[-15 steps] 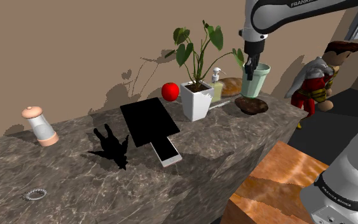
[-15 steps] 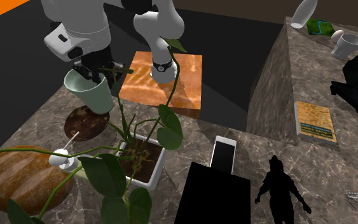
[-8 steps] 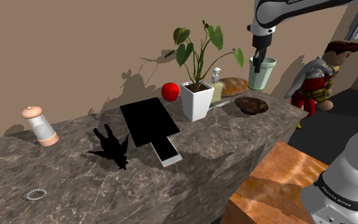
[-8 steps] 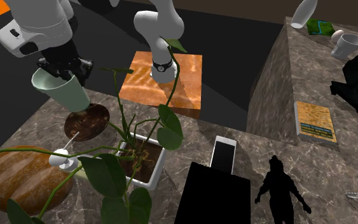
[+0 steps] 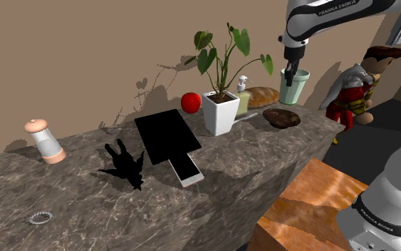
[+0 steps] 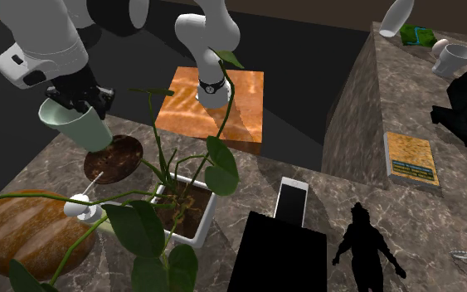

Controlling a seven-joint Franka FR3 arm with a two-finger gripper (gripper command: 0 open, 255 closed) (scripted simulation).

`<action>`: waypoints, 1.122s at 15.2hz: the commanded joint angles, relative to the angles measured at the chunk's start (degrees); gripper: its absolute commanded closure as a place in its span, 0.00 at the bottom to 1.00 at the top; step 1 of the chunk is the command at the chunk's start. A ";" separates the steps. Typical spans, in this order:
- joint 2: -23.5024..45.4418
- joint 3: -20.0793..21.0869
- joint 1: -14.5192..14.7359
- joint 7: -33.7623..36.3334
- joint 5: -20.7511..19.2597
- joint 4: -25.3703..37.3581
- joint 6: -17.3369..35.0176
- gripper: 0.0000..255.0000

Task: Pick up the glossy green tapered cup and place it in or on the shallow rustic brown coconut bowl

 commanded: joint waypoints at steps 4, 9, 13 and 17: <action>0.59 -0.13 -0.09 0.75 -0.33 -3.14 3.74 1.00; 1.62 -0.25 -0.20 1.55 -0.70 -5.94 7.50 1.00; 2.67 -0.35 -0.29 2.21 -1.04 -7.96 10.53 1.00; 3.35 -0.41 -0.35 2.59 -1.25 -9.03 12.24 1.00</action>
